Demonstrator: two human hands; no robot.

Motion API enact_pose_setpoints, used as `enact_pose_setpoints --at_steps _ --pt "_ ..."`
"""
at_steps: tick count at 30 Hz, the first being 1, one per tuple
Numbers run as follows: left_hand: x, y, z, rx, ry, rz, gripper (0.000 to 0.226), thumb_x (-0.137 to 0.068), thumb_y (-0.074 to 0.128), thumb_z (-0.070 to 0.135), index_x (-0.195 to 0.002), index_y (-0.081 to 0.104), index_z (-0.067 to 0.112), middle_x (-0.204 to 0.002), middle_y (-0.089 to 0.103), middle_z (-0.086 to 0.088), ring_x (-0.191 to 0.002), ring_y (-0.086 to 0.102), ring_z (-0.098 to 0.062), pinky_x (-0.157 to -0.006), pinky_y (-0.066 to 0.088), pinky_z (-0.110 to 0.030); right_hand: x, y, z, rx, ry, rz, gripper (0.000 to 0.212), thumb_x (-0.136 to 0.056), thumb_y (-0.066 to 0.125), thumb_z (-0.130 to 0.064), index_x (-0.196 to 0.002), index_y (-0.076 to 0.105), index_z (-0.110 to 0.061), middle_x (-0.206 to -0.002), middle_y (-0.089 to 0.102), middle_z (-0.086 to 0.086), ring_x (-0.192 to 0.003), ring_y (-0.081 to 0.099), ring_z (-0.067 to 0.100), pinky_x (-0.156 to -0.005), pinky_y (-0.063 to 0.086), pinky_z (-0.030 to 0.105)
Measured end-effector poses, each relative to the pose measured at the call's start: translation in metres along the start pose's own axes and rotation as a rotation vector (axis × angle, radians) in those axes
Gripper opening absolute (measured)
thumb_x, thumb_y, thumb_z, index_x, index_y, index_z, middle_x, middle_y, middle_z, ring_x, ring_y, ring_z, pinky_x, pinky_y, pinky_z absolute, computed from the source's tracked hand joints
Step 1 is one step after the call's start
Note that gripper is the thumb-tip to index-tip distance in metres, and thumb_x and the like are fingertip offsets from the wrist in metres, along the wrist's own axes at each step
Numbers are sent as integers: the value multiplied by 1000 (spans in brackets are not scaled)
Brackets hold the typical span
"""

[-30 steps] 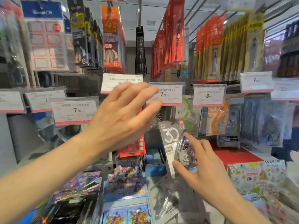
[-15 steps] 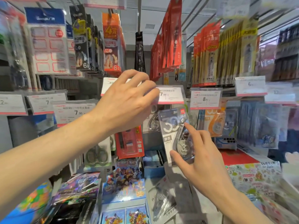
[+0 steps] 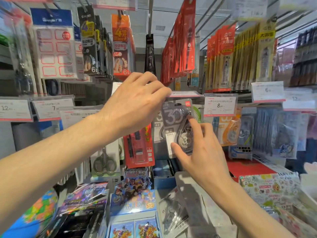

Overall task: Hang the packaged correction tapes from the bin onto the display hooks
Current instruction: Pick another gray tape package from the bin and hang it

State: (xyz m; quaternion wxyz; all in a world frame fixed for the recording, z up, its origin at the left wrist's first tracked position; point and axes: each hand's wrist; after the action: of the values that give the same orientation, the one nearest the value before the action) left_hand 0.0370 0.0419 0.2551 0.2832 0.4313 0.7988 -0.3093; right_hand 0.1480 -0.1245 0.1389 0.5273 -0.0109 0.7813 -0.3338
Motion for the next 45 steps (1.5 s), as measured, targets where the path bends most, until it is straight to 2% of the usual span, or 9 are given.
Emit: enact_pose_setpoints --at_steps 11,20,21,25,28,34,39,43,45 --pt "1 0 1 21 0 -16 26 -103 47 18 -120 64 10 -114 73 -6 -110 60 -33 -87 48 -48 -11 14 -9 2 27 6 68 -86 62 -55 -139 34 -22 -116 40 5 -98 52 28 -73 50 38" --pt "2 -1 1 26 -1 -25 25 -105 47 19 -123 63 12 -118 72 -6 -111 59 -32 -88 47 -47 -26 41 -19 41 113 -106 58 -90 60 -49 -130 48 -9 -127 44 14 -116 50 32 -82 49 38" --pt "3 -1 1 27 -2 -26 26 -105 46 19 -123 63 12 -118 71 -6 -111 59 -32 -88 47 -47 -29 46 -19 43 123 -116 61 -90 59 -49 -132 47 -8 -127 45 15 -118 50 33 -82 50 38" --pt "2 -1 1 28 -7 -33 25 -105 48 18 -123 64 11 -117 72 -6 -110 60 -32 -87 48 -48 -39 68 -18 42 129 -116 82 -92 54 -54 -152 10 -18 -138 34 14 -114 53 34 -75 50 37" --pt "2 -1 2 26 -7 -45 24 -105 50 18 -124 64 10 -117 72 -7 -110 60 -32 -87 48 -48 -45 82 -14 23 128 -77 80 -91 60 -49 -150 16 -18 -135 34 13 -112 55 33 -77 50 38" --pt "3 -4 2 29 -4 -59 24 -105 50 19 -123 64 10 -117 72 -8 -110 60 -32 -87 48 -48 -52 97 -7 73 161 -92 89 -89 60 -53 -154 8 -20 -138 33 11 -117 52 27 -84 50 36" --pt "5 -3 4 10 -7 -61 23 -104 54 18 -123 64 9 -119 71 -8 -113 59 -33 -91 47 -49 -38 86 -3 37 113 -117 88 -89 57 -54 -153 10 -15 -141 35 13 -124 45 32 -91 51 43" --pt "12 -3 12 -3 -2 -52 23 -104 51 17 -120 64 8 -123 69 -10 -119 58 -35 -99 45 -50 -14 66 -1 79 72 -233 63 -95 48 -54 -135 45 -6 -136 50 20 -138 35 33 -98 47 43" --pt "18 -4 19 5 -10 -55 25 -102 49 16 -120 64 6 -128 66 -13 -124 56 -38 -103 43 -51 3 54 4 48 17 -301 60 -95 46 -56 -133 46 -10 -129 51 14 -127 45 30 -93 47 39"
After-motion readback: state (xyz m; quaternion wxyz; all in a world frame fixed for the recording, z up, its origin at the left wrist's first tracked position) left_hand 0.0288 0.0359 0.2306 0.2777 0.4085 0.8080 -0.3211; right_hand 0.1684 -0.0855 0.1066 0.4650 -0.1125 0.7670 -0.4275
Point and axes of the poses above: each hand's wrist, its own x-axis away from the middle knuckle, its own y-axis out of the palm, z = x × y
